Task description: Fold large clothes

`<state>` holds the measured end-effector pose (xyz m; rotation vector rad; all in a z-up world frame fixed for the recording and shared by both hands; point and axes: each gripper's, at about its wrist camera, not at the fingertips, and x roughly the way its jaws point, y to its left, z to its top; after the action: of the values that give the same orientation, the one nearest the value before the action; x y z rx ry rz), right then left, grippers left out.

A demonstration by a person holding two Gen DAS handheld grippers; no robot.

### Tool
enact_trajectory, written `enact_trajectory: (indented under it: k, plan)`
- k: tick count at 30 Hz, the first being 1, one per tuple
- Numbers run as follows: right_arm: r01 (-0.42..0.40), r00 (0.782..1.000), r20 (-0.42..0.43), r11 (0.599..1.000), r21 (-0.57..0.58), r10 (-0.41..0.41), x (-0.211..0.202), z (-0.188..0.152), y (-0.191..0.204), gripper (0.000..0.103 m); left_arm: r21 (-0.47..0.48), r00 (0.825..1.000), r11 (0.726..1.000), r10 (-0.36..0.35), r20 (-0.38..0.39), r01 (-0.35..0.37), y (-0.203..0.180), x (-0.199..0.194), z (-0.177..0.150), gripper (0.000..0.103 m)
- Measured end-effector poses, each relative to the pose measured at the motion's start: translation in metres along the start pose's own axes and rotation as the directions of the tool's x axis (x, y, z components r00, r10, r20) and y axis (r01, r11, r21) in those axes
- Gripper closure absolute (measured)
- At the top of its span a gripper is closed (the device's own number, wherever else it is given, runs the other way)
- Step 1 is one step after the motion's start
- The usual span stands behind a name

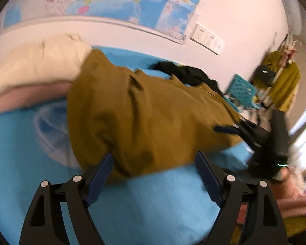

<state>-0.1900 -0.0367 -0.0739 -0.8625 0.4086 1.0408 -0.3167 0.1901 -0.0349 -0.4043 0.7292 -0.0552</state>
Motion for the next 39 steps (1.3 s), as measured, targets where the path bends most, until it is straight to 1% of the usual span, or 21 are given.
enact_trajectory:
  k: [2,4,6,9,11,14,19,21,24,27,28,29,30,32,33,34,35,36,37,38,39]
  plan:
    - [0.036,0.999,-0.003,0.999,-0.024,-0.037,0.008,-0.003,0.001,0.031,0.000,0.999,0.999,-0.043,-0.027,0.043,-0.002,0.001,-0.008,0.023]
    - [0.018,1.000,0.016,1.000,0.018,-0.018,0.006,-0.001,-0.007,0.042,-0.028,0.992,0.994,-0.111,-0.063,0.110,-0.002,0.007,-0.016,0.023]
    - [-0.021,0.999,0.038,0.996,0.084,0.018,0.002,0.001,-0.021,0.060,-0.061,0.982,0.986,-0.160,-0.101,0.154,-0.002,0.020,-0.020,0.023]
    - [-0.058,0.996,0.076,0.983,0.176,0.045,-0.005,0.010,-0.038,0.065,-0.089,0.975,0.979,-0.193,-0.107,0.184,-0.004,0.036,-0.019,0.023]
    - [-0.080,0.993,0.102,0.970,0.231,0.058,-0.009,0.014,-0.048,0.066,-0.151,0.971,0.966,-0.225,-0.084,0.211,0.001,0.048,-0.013,0.023]
    - [-0.095,0.991,0.117,0.960,0.263,0.066,-0.010,0.019,-0.053,0.066,-0.290,0.960,0.921,-0.279,-0.023,0.260,0.016,0.064,-0.003,0.022]
    - [-0.149,0.985,0.137,0.933,0.328,0.109,-0.012,0.015,-0.059,0.066,-0.417,0.932,0.835,-0.344,0.115,0.360,0.034,0.065,0.010,0.019]
    - [-0.162,0.983,0.139,0.926,0.342,0.120,-0.012,0.014,-0.058,0.066,-0.458,0.936,0.817,-0.325,0.136,0.351,0.042,0.066,0.012,0.019]
    - [-0.177,0.981,0.144,0.915,0.362,0.132,-0.012,0.012,-0.058,0.066,-0.462,0.941,0.821,-0.308,0.138,0.336,0.042,0.070,0.021,0.019]
    - [-0.207,0.975,0.154,0.892,0.401,0.157,-0.010,0.010,-0.064,0.065,-0.434,0.950,0.846,-0.292,0.112,0.311,0.037,0.081,0.037,0.018]
    - [-0.217,0.973,0.158,0.884,0.413,0.165,-0.010,0.009,-0.065,0.065,-0.437,0.946,0.841,-0.309,0.098,0.320,0.039,0.087,0.042,0.016]
    - [-0.239,0.969,0.164,0.869,0.432,0.185,-0.010,0.007,-0.067,0.062,-0.448,0.940,0.830,-0.330,0.088,0.333,0.044,0.093,0.045,0.016]
    - [-0.254,0.966,0.165,0.859,0.445,0.200,-0.010,0.006,-0.068,0.059,-0.456,0.947,0.832,-0.309,0.089,0.315,0.048,0.096,0.050,0.016]
    - [-0.288,0.957,0.178,0.833,0.473,0.230,-0.015,0.000,-0.069,0.053,-0.432,0.960,0.860,-0.272,0.063,0.272,0.048,0.097,0.055,0.017]
    - [-0.315,0.949,0.193,0.812,0.491,0.251,-0.019,-0.004,-0.071,0.048,-0.416,0.971,0.880,-0.237,0.031,0.228,0.047,0.100,0.057,0.021]
    - [-0.355,0.934,0.224,0.774,0.524,0.278,-0.027,-0.013,-0.075,0.047,-0.404,0.979,0.895,-0.206,0.007,0.191,0.044,0.103,0.058,0.024]
    - [-0.383,0.923,0.247,0.744,0.548,0.294,-0.032,-0.020,-0.079,0.044,-0.385,0.985,0.910,-0.171,-0.017,0.151,0.041,0.106,0.058,0.032]
    - [-0.418,0.908,0.275,0.696,0.584,0.315,-0.038,-0.031,-0.084,0.037,-0.374,0.987,0.917,-0.156,-0.024,0.136,0.040,0.106,0.057,0.035]
    - [-0.450,0.893,0.301,0.628,0.635,0.335,-0.044,-0.048,-0.091,0.033,-0.365,0.988,0.922,-0.150,-0.029,0.129,0.039,0.107,0.056,0.042]
    - [-0.462,0.886,0.312,0.584,0.668,0.344,-0.048,-0.059,-0.096,0.028,-0.362,0.989,0.924,-0.147,-0.034,0.125,0.039,0.107,0.055,0.047]
    - [-0.474,0.876,0.329,0.513,0.716,0.352,-0.052,-0.078,-0.102,0.027,-0.360,0.989,0.925,-0.144,-0.038,0.121,0.038,0.107,0.055,0.050]
